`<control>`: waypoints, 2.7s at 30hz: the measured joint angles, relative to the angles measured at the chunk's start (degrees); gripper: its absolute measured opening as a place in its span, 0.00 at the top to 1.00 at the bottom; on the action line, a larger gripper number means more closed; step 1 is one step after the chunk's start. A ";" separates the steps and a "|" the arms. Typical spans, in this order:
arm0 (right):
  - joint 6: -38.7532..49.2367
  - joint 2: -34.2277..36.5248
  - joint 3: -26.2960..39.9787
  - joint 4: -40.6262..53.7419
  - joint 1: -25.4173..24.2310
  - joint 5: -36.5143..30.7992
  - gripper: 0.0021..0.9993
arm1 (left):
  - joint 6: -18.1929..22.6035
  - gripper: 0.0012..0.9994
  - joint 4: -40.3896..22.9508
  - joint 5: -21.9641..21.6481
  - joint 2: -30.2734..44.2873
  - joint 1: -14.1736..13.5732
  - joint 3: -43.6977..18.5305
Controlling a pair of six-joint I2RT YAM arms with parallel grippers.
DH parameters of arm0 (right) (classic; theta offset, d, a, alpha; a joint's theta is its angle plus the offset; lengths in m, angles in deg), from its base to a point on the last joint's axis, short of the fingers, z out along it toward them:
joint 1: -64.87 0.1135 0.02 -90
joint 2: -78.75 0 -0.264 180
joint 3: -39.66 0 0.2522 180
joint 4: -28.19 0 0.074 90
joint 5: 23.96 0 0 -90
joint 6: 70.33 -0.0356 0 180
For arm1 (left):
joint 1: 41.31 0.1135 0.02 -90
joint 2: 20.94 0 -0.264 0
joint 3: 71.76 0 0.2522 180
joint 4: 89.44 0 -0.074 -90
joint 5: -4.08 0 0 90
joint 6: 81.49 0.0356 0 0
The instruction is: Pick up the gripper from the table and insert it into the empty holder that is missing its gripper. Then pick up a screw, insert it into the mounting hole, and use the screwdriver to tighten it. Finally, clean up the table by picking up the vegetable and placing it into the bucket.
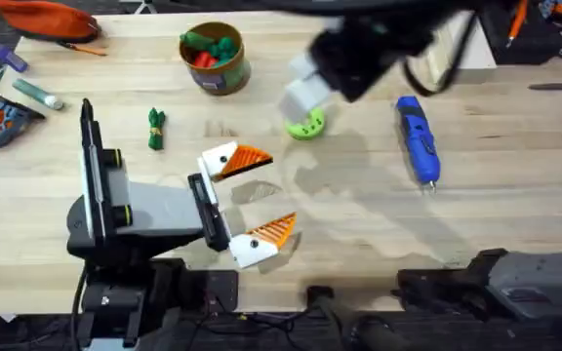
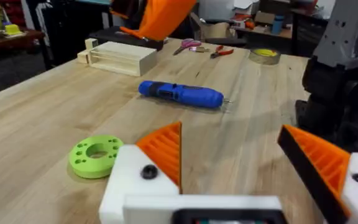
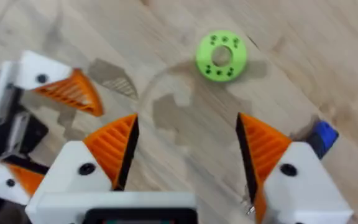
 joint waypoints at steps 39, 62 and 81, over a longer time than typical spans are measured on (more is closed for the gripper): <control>-9.39 -16.04 -32.58 -14.21 -25.44 -0.66 0.11 | 0.03 0.01 0.00 0.00 -0.01 0.00 0.00; -9.59 -16.04 -32.58 -14.21 -25.44 -0.66 0.11 | 0.06 0.11 0.02 0.01 -0.01 0.00 0.00; -9.59 -16.04 -32.58 -14.23 -25.44 -0.66 0.11 | 0.62 0.99 0.02 -0.02 0.00 0.00 0.00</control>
